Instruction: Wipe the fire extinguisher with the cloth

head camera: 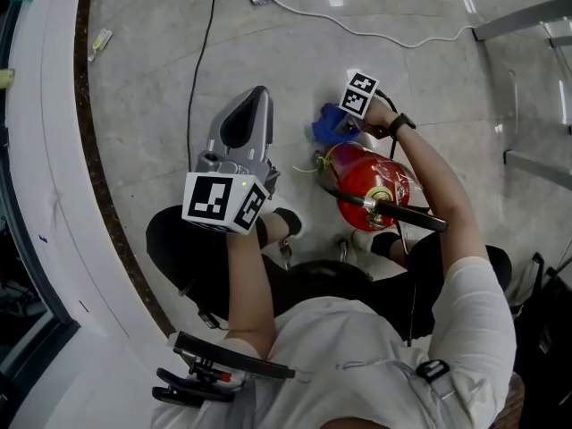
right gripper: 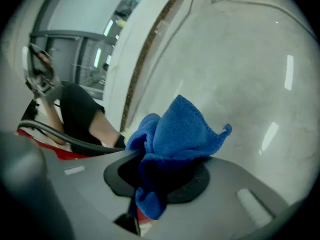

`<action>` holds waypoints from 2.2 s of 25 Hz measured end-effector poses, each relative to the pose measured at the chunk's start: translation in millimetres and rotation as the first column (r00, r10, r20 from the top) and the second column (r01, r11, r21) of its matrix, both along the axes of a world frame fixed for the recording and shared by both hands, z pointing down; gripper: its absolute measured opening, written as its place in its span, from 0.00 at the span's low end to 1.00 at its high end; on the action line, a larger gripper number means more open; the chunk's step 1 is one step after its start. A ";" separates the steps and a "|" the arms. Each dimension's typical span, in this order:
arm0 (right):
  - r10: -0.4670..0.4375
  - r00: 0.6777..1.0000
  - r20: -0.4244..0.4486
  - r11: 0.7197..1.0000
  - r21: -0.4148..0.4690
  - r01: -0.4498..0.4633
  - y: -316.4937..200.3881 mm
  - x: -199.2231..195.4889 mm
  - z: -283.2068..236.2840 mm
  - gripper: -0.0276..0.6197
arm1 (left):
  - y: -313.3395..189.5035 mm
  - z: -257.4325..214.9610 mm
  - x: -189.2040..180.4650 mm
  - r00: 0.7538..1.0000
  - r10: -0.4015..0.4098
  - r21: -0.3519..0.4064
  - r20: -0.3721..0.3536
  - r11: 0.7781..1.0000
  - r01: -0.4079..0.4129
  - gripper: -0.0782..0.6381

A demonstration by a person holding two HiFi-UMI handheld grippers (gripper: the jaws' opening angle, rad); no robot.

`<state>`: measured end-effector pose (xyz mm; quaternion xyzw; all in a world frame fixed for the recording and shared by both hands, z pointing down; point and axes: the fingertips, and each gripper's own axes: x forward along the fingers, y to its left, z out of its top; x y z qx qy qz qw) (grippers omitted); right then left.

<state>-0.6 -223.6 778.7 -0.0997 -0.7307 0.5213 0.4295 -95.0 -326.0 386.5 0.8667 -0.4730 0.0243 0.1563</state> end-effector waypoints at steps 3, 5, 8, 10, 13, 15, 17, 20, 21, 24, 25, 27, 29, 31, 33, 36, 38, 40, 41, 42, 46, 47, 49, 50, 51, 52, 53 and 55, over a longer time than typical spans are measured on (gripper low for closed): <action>0.138 0.972 0.191 0.986 -0.124 -0.116 -18.9 -22.0 -119.7 0.19 | -0.4 -16.0 -5.1 1.000 0.004 0.035 0.009 0.999 -0.004 0.11; 0.231 0.922 0.311 0.953 -0.262 -0.150 -20.4 -31.3 -212.4 0.20 | -0.5 -24.6 -11.2 1.000 -0.001 0.057 0.015 0.998 0.000 0.11; 0.143 0.837 0.529 0.981 -0.187 -0.050 -17.3 -35.0 -321.0 0.20 | -3.4 -33.5 -22.8 1.000 -0.029 0.074 0.004 0.997 0.028 0.11; 0.051 0.827 0.560 0.995 -0.096 0.004 -13.3 -32.2 -356.1 0.20 | -6.4 -39.4 -30.2 0.999 -0.046 0.083 -0.001 0.996 0.046 0.11; -0.035 0.847 0.530 0.995 -0.057 0.077 -1.8 -30.0 -369.6 0.20 | -8.9 -45.4 -34.8 0.998 -0.055 0.095 -0.011 0.994 0.056 0.11; -0.105 0.874 0.475 0.985 -0.071 0.156 11.0 -30.6 -353.0 0.20 | -8.5 -44.1 -35.2 0.998 -0.058 0.094 -0.019 0.994 0.059 0.11; -0.188 0.901 0.392 0.960 -0.120 0.253 26.0 -33.1 -320.8 0.20 | -7.3 -38.8 -37.9 0.997 -0.068 0.082 -0.021 0.994 0.069 0.11; -0.266 0.925 0.271 0.909 -0.249 0.334 38.9 -37.6 -255.0 0.20 | -7.6 -29.5 -46.0 0.996 -0.092 0.056 -0.017 0.994 0.093 0.11; -0.281 0.935 0.217 0.900 -0.278 0.335 39.7 -36.1 -225.0 0.20 | -7.9 -26.5 -47.7 0.995 -0.099 0.048 -0.016 0.994 0.100 0.11; -0.271 0.961 0.056 0.909 -0.314 0.275 38.0 -28.3 -125.1 0.20 | -7.2 -16.9 -48.3 0.993 -0.114 0.034 -0.010 0.993 0.114 0.11; -0.253 0.967 0.027 0.917 -0.313 0.248 38.4 -28.1 -96.0 0.20 | -6.3 -12.9 -48.3 0.993 -0.118 0.030 -0.007 0.993 0.118 0.11; -0.215 0.977 -0.001 0.931 -0.301 0.205 41.0 -31.9 -47.3 0.20 | -3.5 -3.2 -49.5 0.992 -0.130 0.018 0.004 0.991 0.130 0.11; -0.203 0.979 -0.019 0.946 -0.263 0.191 43.2 -36.1 -7.3 0.20 | 0.5 7.2 -52.4 0.989 -0.144 0.002 0.017 0.990 0.144 0.11; -0.222 0.973 -0.065 0.963 -0.171 0.208 41.6 -35.2 29.7 0.20 | 5.3 15.6 -55.4 0.987 -0.158 -0.015 0.029 0.987 0.158 0.11; -0.261 0.958 -0.123 0.965 -0.048 0.257 36.6 -31.2 60.7 0.20 | 10.0 20.1 -58.5 0.984 -0.171 -0.026 0.040 0.985 0.172 0.11; -0.312 0.942 -0.126 0.948 0.030 0.318 36.7 -28.8 69.3 0.20 | 18.9 18.0 -58.2 0.981 -0.183 -0.029 0.056 0.982 0.185 0.11; -0.341 0.932 -0.125 0.927 0.120 0.356 26.4 -23.8 62.1 0.20 | 26.4 10.9 -53.6 0.982 -0.179 -0.017 0.056 0.983 0.180 0.11; -0.250 0.963 -0.104 0.928 0.257 0.269 -5.2 -21.5 39.8 0.20 | 35.2 1.7 -47.7 0.985 -0.163 0.018 0.050 0.987 0.162 0.11; -0.139 0.989 -0.059 0.935 0.322 0.150 -27.3 -21.8 19.4 0.20 | 39.6 -4.4 -44.7 0.987 -0.155 0.040 0.047 0.987 0.153 0.11; -0.002 1.000 0.009 0.926 0.377 -0.002 -51.0 -20.1 -6.9 0.20 | 44.1 -11.8 -41.5 0.988 -0.148 0.060 0.044 0.988 0.145 0.11; 0.430 0.836 0.341 0.665 0.507 -0.548 -118.6 37.5 -141.3 0.20 | 75.3 -46.6 -23.7 0.992 -0.124 0.127 0.022 0.985 0.120 0.11; 0.484 0.768 0.421 0.568 0.517 -0.641 -123.1 63.6 -179.2 0.20 | 86.4 -56.6 -18.4 0.993 -0.119 0.140 0.016 0.983 0.115 0.11; 0.538 0.613 0.579 0.341 0.516 -0.786 -116.0 122.1 -260.6 0.20 | 112.2 -75.9 -7.0 0.994 -0.109 0.167 0.007 0.980 0.107 0.11; 0.535 0.543 0.648 0.224 0.510 -0.830 -103.2 151.1 -301.2 0.20 | 126.9 -84.8 -0.4 0.995 -0.104 0.182 0.003 0.978 0.101 0.11; 0.518 0.482 0.707 0.113 0.502 -0.857 -84.1 177.6 -339.1 0.20 | 142.7 -93.2 6.5 0.995 -0.096 0.199 0.000 0.976 0.094 0.11; 0.494 0.429 0.756 0.010 0.489 -0.872 -60.0 199.9 -373.0 0.20 | 159.4 -101.0 13.4 0.996 -0.087 0.218 -0.002 0.972 0.085 0.11; 0.468 0.385 0.796 -0.080 0.472 -0.878 -32.3 216.8 -402.2 0.21 | 176.6 -108.2 20.1 0.997 -0.075 0.240 -0.002 0.968 0.073 0.11; 0.426 0.322 0.845 -0.217 0.441 -0.871 29.0 235.4 -444.0 0.22 | 213.3 -119.6 34.6 0.999 -0.048 0.274 0.001 0.961 0.046 0.11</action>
